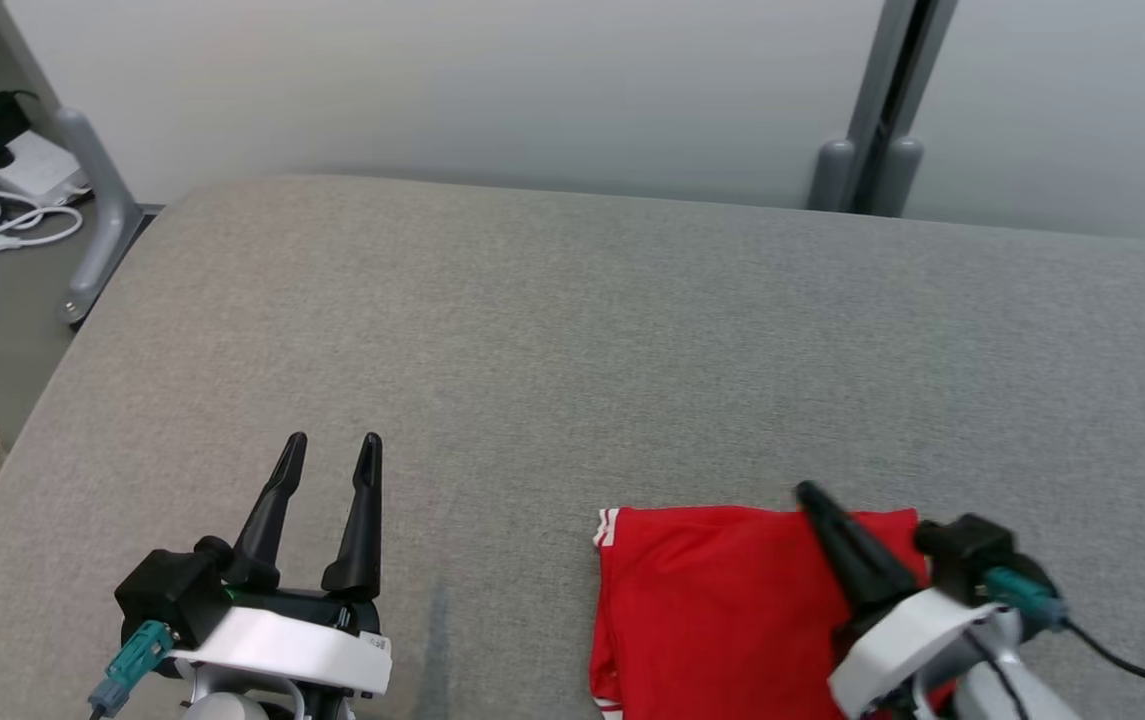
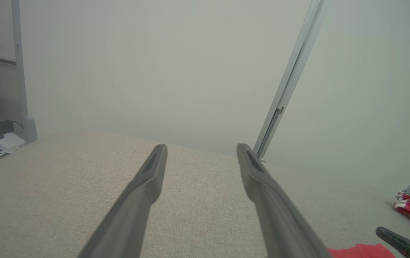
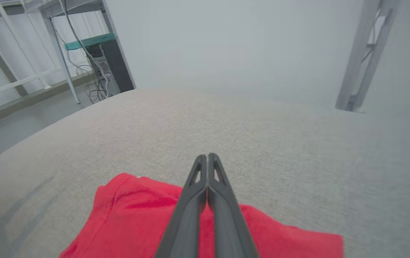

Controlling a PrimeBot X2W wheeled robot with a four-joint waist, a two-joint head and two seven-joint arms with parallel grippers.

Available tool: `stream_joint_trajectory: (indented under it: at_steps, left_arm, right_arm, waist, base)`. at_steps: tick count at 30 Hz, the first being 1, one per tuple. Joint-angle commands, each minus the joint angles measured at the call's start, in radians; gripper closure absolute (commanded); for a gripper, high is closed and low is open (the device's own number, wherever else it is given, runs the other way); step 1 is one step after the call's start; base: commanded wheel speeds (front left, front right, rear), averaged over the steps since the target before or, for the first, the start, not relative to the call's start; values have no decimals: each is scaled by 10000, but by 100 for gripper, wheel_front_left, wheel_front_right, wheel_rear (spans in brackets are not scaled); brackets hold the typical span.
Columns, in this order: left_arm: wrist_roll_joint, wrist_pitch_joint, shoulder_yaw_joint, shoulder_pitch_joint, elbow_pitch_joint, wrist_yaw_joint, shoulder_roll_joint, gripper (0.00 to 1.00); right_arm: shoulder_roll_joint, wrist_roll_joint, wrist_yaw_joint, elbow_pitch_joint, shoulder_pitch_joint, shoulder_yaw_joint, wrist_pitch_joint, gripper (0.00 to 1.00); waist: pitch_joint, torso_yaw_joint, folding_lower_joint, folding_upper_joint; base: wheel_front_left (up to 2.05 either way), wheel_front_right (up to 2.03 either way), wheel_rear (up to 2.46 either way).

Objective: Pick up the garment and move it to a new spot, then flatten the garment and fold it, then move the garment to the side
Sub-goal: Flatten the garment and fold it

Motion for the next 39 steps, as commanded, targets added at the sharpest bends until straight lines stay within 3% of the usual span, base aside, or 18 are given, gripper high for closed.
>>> stream_joint_trajectory:
  at_steps: [1, 11, 18, 26, 27, 28, 29, 39]
  left_arm:
    - [90, -26, 16, 36, -55, -58, 45, 0]
    - [240, -27, 337, -55, -94, -51, 48, 0]
    - [334, -27, 475, 92, -31, -83, 44, 0]
    - [430, -27, 521, 338, 87, -107, 46, 0]
    - [430, -27, 527, 361, 116, -112, 46, 0]
    - [432, -27, 527, 392, 142, -114, 46, 0]
    - [449, -27, 526, 423, 173, -116, 46, 0]
    - [516, -27, 468, 445, 245, -141, 46, 0]
  right_arm:
    - [-158, -281, -3, -338, 270, -583, -4, 100]
    - [-283, -1656, -2, -2678, 847, -3248, -3, 100]
    - [-38, -1964, -2, -3479, 1256, -4184, -4, 100]
    - [338, -1872, -2, -3519, 1754, -5166, -3, 100]
    - [362, -1884, -2, -3510, 1770, -5231, -4, 64]
    - [381, -1922, -2, -3447, 1815, -5275, -4, 10]
    - [380, -2002, -2, -3388, 1843, -5287, -4, 0]
    - [444, -2152, -2, -3401, 1799, -5403, -4, 0]
  waist:
    - [-98, -249, 0, 0]
    - [-212, -1193, 0, 0]
    - [-385, -1562, 0, 0]
    - [-448, -1788, 0, 0]
    - [-446, -1790, 0, 0]
    - [-445, -1787, 0, 0]
    - [-447, -1782, 0, 0]
    - [-463, -1695, 0, 0]
  base:
    - [0, 0, 0]
    - [0, 0, 0]
    - [0, 0, 0]
    - [0, 0, 0]
    - [0, 0, 0]
    - [0, 0, 0]
    - [0, 0, 0]
    - [0, 0, 0]
